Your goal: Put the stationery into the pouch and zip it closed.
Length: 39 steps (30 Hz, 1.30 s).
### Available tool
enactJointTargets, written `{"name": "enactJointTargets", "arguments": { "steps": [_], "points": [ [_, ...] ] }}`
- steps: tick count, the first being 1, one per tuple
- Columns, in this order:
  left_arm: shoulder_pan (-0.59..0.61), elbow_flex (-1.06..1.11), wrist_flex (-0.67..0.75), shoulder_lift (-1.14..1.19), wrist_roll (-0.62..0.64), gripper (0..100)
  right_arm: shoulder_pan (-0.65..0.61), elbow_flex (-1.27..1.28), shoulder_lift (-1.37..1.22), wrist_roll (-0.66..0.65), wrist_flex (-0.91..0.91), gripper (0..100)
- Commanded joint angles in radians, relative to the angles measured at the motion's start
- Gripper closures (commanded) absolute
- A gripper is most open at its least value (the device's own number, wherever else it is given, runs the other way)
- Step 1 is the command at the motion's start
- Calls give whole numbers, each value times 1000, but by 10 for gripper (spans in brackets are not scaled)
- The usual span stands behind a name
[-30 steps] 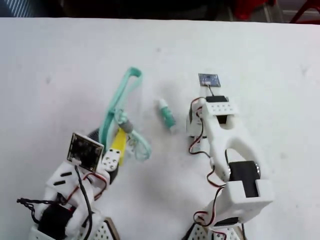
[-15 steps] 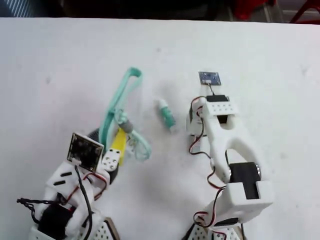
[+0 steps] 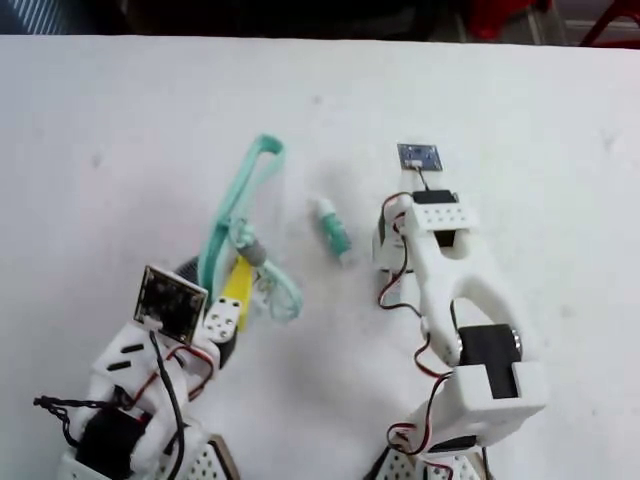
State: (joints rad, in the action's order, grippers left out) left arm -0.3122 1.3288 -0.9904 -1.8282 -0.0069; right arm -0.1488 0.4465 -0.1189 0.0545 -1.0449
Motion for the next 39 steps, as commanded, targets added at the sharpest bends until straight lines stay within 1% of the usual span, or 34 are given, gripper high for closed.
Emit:
{"name": "enactJointTargets", "arguments": {
  "steps": [1, 5, 16, 25, 33, 39],
  "points": [
    [10, -6, 20, -1, -11, 973, 8, -18, 47, 3, -38, 982],
    [10, -6, 20, -1, -11, 973, 8, -18, 47, 3, -61, 982],
    [10, -6, 20, -1, -11, 973, 1, -21, 47, 5, -54, 981],
    [10, -6, 20, -1, -11, 973, 67, -20, 47, 3, -59, 981],
    [10, -6, 20, -1, -11, 973, 67, -20, 45, 2, -54, 981],
    [10, -6, 21, -1, -11, 973, 68, -23, 45, 3, -18, 981]
  ]
}}
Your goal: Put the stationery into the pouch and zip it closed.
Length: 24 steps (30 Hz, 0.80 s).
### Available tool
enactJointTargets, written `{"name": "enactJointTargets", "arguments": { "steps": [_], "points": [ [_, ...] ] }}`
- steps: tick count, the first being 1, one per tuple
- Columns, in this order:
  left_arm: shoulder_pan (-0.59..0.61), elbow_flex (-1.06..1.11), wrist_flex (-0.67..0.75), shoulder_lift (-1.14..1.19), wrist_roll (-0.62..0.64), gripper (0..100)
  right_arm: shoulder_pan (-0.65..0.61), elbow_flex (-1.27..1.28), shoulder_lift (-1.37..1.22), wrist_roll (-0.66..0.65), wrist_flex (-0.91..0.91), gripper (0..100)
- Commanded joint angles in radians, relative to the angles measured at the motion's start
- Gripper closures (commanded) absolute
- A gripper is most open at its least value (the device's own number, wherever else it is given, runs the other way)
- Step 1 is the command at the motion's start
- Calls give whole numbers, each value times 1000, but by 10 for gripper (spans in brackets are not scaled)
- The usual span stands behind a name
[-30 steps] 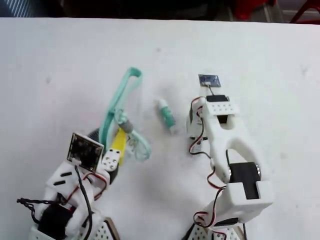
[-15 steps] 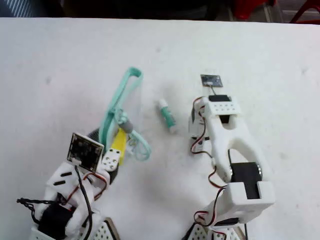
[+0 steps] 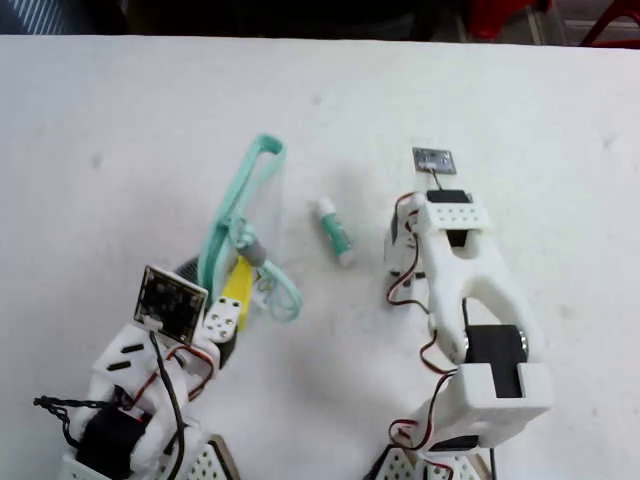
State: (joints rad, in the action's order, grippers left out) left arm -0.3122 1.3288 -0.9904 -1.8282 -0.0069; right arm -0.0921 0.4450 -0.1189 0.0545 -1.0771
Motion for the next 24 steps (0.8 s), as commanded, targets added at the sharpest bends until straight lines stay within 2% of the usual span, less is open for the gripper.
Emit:
{"name": "enactJointTargets", "arguments": {
  "steps": [1, 6, 10, 19, 24],
  "points": [
    [10, -6, 21, -1, -11, 973, 4, -25, 48, 3, 15, 981],
    [10, -6, 21, -1, -11, 973, 1, -54, 47, -6, 10, 982],
    [10, -6, 20, -1, -11, 973, 4, -89, 47, -91, 8, 982],
    [10, -6, 20, -1, -11, 973, -54, -232, 47, -180, 10, 982],
    [10, 3, 25, -1, -11, 973, -68, -321, 56, -187, 5, 982]
  ]
}}
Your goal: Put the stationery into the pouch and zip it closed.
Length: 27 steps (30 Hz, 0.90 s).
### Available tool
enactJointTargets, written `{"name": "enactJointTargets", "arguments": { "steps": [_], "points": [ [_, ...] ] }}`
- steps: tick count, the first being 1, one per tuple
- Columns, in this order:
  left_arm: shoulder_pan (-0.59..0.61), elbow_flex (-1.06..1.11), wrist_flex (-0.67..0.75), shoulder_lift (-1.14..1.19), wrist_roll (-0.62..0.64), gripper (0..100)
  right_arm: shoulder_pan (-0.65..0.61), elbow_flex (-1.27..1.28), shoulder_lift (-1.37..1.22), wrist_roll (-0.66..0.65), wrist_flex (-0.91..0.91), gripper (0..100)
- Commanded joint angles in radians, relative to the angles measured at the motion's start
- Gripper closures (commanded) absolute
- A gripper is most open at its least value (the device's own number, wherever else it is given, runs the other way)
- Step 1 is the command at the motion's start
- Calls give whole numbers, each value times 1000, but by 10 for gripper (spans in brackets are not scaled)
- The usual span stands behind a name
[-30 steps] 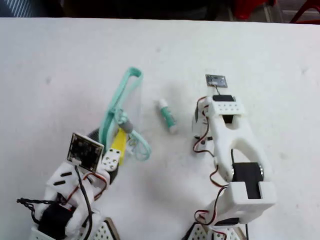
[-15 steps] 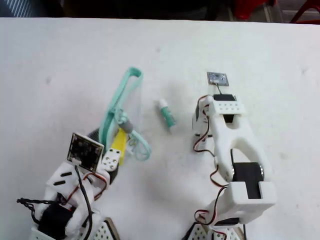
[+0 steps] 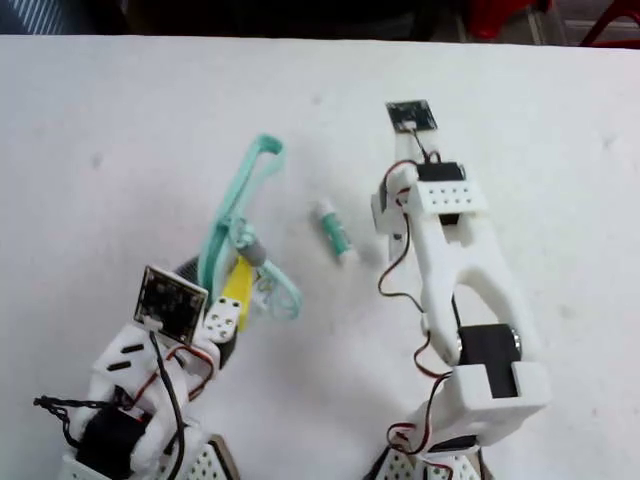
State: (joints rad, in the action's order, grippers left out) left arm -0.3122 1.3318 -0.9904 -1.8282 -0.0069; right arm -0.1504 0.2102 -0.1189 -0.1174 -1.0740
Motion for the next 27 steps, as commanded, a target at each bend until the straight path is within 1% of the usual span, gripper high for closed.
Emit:
{"name": "enactJointTargets", "arguments": {
  "steps": [1, 3, 6, 9, 11, 13, 16, 20, 24, 27],
  "points": [
    [10, 0, 25, -1, -11, 973, -8, -106, 56, -15, 2, 982],
    [10, 0, 25, -1, -11, 973, -4, -147, 58, -15, 1, 982],
    [10, 0, 25, -1, -11, 973, -10, -232, 99, -17, -58, 982],
    [7, 0, 26, -1, -11, 973, -31, -339, 188, -18, -125, 982],
    [2, 0, 26, -1, -12, 973, -58, -413, 259, -51, -157, 982],
    [2, 0, 26, -1, -34, 976, -104, -471, 334, -91, -173, 982],
    [1, 0, 28, -1, -87, 976, -179, -520, 433, -100, -168, 982],
    [1, 0, 28, -1, -91, 976, -308, -566, 522, -100, -162, 982],
    [1, 0, 25, -1, -92, 976, -455, -566, 581, -98, -116, 982],
    [2, 0, 21, -1, -94, 976, -515, -565, 601, -25, -81, 982]
  ]
}}
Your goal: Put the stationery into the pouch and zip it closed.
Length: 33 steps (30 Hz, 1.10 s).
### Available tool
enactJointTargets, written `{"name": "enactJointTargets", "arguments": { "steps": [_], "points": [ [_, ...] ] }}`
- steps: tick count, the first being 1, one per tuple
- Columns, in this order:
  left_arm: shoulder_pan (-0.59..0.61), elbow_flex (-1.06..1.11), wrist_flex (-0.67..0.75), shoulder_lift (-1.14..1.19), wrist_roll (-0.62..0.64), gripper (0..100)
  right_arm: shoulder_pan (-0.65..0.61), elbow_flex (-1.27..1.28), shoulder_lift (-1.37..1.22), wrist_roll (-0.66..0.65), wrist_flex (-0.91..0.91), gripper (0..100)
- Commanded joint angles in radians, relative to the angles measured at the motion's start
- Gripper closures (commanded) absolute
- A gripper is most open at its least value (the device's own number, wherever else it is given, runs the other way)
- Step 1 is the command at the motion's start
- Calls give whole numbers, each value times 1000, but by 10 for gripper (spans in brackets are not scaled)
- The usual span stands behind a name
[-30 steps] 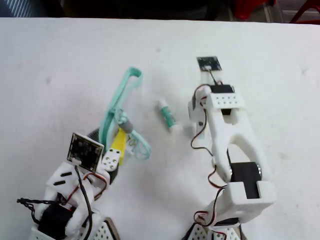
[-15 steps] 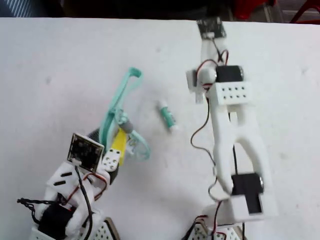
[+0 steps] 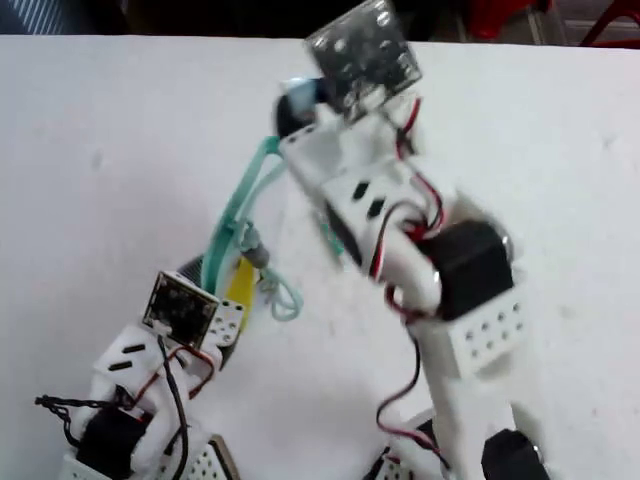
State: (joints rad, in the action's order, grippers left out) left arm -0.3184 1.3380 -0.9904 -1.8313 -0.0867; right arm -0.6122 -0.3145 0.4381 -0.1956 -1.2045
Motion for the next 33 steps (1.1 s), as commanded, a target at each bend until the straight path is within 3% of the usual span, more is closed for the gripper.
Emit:
{"name": "enactJointTargets", "arguments": {
  "steps": [1, 8, 17, 26, 33],
  "points": [
    [12, -6, 21, 2, -14, 976, -61, -40, 53, 77, 59, 982],
    [10, -6, 20, 2, -14, 976, -64, 141, 229, 112, 56, 981],
    [7, -6, 25, 2, -14, 976, -58, 738, 638, 110, 469, 982],
    [8, -6, 25, 2, -14, 974, -36, 697, 400, 118, 720, 982],
    [15, -6, 25, 2, -14, 974, -28, 641, 191, 120, 716, 982]
  ]
}}
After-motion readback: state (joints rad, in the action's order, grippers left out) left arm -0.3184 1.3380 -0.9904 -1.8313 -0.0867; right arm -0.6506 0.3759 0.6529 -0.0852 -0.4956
